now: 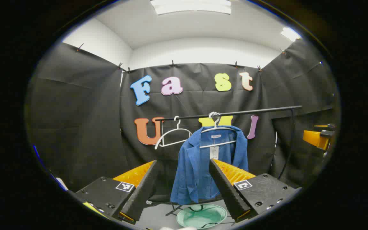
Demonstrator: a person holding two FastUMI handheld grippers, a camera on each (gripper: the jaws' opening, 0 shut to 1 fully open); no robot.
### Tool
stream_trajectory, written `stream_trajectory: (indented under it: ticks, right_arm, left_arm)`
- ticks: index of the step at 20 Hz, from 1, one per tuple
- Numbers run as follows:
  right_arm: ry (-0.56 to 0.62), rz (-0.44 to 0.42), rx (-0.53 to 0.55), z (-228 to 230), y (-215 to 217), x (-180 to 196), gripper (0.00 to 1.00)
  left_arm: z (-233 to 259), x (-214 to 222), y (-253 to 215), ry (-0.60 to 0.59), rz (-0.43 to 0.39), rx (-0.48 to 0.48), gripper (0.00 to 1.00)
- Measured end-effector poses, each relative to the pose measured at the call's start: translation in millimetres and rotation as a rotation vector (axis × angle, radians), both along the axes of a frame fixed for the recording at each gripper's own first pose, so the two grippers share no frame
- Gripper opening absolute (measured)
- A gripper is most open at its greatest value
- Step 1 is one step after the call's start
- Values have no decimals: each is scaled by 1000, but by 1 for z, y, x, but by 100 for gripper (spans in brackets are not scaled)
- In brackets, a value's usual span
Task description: Grasp the clothes on the hanger with both hands and then place them into the laundry hamper below.
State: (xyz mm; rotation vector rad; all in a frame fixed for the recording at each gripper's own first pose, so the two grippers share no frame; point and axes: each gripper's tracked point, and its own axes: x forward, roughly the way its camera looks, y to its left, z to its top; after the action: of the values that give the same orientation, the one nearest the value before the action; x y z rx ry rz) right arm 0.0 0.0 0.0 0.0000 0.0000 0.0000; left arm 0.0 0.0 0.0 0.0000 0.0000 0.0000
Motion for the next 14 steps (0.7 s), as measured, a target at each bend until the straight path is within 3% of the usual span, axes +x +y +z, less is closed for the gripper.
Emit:
stream_trajectory:
  ticks: [14]
  right_arm:
    - [13,-8,-16,-13,16,2,99]
  left_arm:
    - [-14,2,19,21,6,0,98]
